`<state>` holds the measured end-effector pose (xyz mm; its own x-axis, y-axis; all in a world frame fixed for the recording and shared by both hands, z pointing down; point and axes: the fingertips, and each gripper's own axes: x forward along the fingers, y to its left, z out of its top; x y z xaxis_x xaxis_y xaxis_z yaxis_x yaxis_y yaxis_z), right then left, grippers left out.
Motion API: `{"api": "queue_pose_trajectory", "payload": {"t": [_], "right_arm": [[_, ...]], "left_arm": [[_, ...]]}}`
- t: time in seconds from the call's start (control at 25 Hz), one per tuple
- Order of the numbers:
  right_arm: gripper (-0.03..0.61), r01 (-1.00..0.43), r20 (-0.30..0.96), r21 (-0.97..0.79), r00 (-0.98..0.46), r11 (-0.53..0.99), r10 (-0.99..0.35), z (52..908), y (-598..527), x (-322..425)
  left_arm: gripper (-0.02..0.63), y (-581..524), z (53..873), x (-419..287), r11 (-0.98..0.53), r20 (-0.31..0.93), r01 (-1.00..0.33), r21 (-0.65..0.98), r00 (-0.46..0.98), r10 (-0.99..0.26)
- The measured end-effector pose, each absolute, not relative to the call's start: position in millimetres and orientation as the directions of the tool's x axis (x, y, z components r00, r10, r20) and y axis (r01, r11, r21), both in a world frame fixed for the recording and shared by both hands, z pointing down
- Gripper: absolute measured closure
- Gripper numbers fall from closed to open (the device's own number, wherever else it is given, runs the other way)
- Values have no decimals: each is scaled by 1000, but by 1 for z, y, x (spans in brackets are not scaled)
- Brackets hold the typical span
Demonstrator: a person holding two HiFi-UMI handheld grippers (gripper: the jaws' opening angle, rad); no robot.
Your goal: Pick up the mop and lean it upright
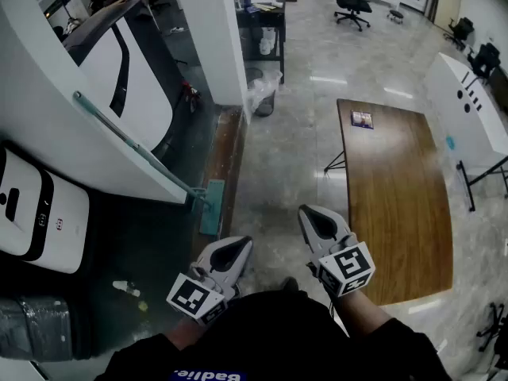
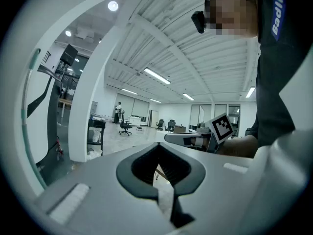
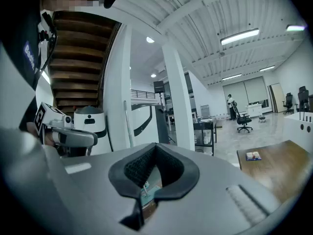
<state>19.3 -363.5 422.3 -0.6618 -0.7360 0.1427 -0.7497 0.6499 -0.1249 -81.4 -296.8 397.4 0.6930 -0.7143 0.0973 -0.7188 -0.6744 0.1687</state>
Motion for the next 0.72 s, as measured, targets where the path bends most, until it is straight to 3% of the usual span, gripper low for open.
{"api": "queue_pose_trajectory", "payload": {"t": [0.44,0.72], "right_arm": [[577,-823,186,-142,-568,550,-802,423,-318,-67],[577,-808,184,-120,-588,576,-787,416,-300,-111]], "left_arm": [[594,-280,396,-166,-770,66,-621,145,783,-619],[594,-278,392,-191,-777,37,-610,154,789,-613]]}}
